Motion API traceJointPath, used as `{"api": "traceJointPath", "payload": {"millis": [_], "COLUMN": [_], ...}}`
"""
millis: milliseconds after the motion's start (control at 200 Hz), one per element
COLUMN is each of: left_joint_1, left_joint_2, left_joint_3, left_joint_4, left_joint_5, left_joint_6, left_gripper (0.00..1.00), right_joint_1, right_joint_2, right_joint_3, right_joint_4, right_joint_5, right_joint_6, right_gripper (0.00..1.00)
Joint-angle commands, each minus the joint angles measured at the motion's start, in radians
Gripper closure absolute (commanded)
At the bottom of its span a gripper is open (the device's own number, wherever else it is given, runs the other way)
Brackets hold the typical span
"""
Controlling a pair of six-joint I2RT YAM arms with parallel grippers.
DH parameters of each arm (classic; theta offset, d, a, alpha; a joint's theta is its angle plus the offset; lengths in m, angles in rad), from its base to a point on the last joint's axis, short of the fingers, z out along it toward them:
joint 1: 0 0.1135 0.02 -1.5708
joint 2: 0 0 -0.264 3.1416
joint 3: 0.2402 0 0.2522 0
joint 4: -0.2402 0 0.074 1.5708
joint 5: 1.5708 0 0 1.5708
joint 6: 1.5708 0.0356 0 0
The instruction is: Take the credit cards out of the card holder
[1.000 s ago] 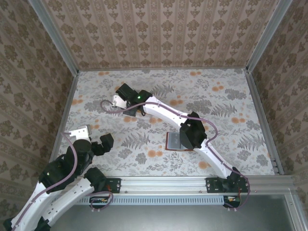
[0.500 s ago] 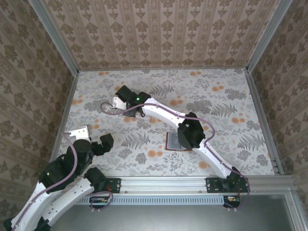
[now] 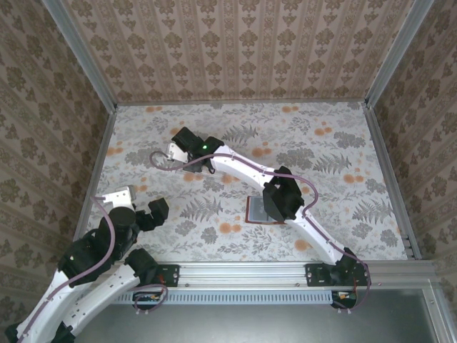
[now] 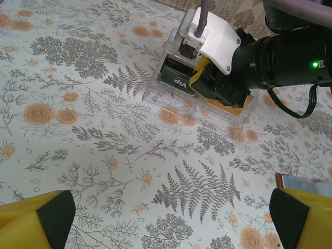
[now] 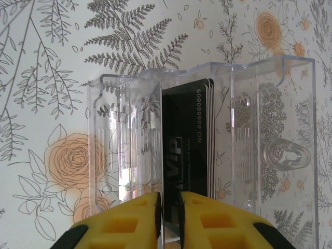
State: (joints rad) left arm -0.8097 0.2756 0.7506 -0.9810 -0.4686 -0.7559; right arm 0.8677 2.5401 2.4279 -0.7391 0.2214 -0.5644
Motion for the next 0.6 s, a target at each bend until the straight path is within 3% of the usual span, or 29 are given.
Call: {"api": "traceJointPath", "payload": {"millis": [0,285,595], "left_joint_1": [0.007,0.006,0.007], "left_joint_2": [-0.003,-0.013,-0.015], "left_joint_3": [-0.015,-0.016,-0.019], "left_joint_4": [-0.001,-0.005,-0.002], "left_joint_5": [-0.011,-0.008,-0.005], "left_joint_6": [-0.010,-0.007,-0.004], "left_gripper": [0.00,0.00,0.00], "right_joint_1": [-0.005,-0.015,-0.021], "right_joint_2": [0.015,0.014,0.027], "right_joint_3": [0.022,0.020,0.018], "right_joint_4": [0.019,0.064,0.078], "right_joint_5": [0.038,0.092,0.135], "right_joint_6": [0.017,0.035,0.034], "right_gripper": [0.76,0.70,0.71]}}
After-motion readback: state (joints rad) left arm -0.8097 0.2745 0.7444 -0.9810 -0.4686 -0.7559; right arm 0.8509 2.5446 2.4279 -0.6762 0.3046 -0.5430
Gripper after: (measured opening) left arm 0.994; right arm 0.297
